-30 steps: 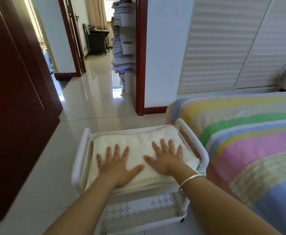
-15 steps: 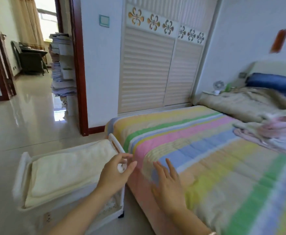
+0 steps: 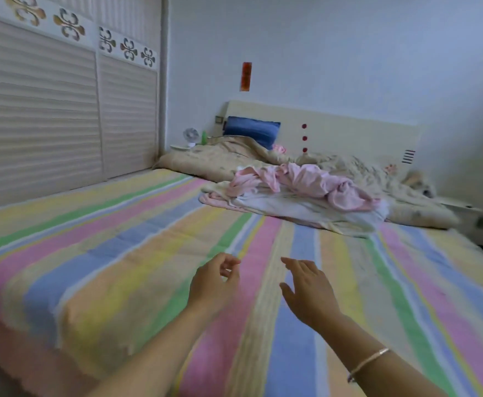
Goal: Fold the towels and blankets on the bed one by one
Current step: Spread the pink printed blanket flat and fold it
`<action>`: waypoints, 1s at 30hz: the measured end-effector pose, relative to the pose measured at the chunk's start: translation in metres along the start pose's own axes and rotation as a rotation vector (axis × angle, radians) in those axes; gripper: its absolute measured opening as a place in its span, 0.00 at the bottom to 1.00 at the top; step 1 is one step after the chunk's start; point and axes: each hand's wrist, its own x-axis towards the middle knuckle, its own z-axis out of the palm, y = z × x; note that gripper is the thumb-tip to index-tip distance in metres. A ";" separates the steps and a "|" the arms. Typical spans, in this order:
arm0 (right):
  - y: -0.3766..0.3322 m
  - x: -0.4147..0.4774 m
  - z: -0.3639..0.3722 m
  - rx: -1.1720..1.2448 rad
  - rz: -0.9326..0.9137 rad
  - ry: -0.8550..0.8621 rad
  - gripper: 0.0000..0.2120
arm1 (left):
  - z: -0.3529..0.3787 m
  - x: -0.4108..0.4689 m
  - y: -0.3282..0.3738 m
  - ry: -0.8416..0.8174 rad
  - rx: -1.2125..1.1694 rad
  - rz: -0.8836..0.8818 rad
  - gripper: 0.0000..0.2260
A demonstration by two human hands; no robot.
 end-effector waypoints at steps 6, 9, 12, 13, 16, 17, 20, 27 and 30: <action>0.109 0.046 0.015 -0.112 0.208 -0.098 0.29 | 0.085 0.072 -0.007 -0.081 0.052 0.016 0.04; 0.161 0.084 0.030 -0.133 0.293 -0.115 0.30 | 0.136 0.117 -0.006 -0.087 0.087 0.022 0.05; 0.208 0.121 0.048 -0.155 0.331 -0.116 0.31 | 0.199 0.153 -0.016 -0.115 0.112 -0.005 0.03; 0.221 0.133 0.054 -0.159 0.333 -0.108 0.31 | 0.218 0.164 -0.019 -0.142 0.123 -0.025 0.05; 0.256 0.168 0.066 -0.176 0.320 -0.075 0.32 | 0.266 0.201 -0.019 -0.241 0.270 -0.003 0.14; 0.267 0.181 0.068 -0.178 0.321 -0.077 0.32 | 0.277 0.215 -0.016 -0.285 0.330 0.025 0.17; 0.299 0.220 0.077 -0.203 0.330 -0.121 0.32 | 0.303 0.249 -0.012 -0.570 0.582 0.015 0.25; 0.353 0.322 0.090 -0.311 0.277 -0.157 0.37 | 0.324 0.316 0.006 -1.085 0.783 -0.169 0.34; 0.366 0.341 0.111 -0.403 0.289 -0.183 0.35 | 0.325 0.338 -0.004 -1.067 0.655 -0.325 0.42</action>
